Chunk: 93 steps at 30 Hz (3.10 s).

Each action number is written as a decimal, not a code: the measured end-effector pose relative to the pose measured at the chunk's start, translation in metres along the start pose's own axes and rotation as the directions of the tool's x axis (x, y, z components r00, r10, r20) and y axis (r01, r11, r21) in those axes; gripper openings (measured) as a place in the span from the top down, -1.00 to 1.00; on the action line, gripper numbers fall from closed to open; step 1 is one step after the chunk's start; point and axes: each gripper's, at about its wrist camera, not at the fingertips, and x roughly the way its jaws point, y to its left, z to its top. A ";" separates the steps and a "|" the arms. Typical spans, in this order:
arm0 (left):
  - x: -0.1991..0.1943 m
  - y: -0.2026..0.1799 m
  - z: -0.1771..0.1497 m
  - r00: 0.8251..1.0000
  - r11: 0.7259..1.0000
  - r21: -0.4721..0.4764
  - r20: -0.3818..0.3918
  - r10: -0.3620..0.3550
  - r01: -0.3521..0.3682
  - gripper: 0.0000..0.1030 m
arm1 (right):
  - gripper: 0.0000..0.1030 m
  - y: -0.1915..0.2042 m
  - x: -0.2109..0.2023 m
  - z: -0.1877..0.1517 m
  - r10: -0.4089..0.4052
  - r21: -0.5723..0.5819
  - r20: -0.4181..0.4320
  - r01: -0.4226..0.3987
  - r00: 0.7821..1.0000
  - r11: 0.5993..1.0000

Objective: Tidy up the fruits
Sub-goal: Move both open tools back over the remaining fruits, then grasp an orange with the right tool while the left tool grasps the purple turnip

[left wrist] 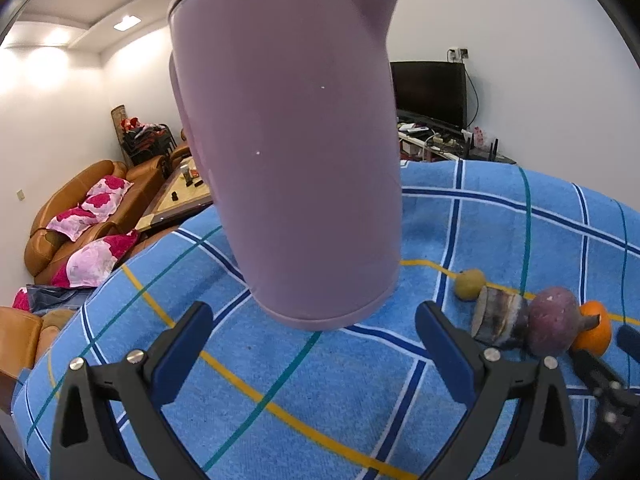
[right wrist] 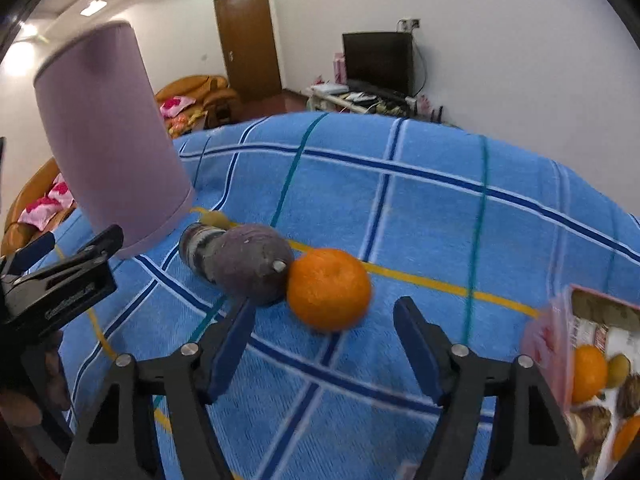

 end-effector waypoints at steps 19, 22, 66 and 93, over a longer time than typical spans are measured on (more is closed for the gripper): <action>0.005 0.002 0.001 0.999 0.999 0.006 -0.010 -0.043 0.043 -1.00 | 0.01 -0.013 0.016 0.016 0.029 0.060 -0.019 -0.028 0.999 0.998; 0.004 -0.001 0.001 0.999 0.998 0.015 -0.006 -0.054 0.054 -1.00 | 0.01 -0.017 0.023 0.021 0.050 0.100 -0.019 -0.048 0.999 0.994; -0.003 -0.148 0.005 0.945 0.840 0.437 -0.085 -0.317 0.321 -0.30 | 0.04 -0.052 -0.111 -0.052 0.049 0.138 0.195 -0.077 0.980 0.987; -0.046 -0.114 -0.012 0.801 0.760 0.261 -0.112 -0.588 0.595 -0.38 | 0.04 -0.059 -0.134 -0.052 0.002 0.139 0.293 -0.045 0.956 0.989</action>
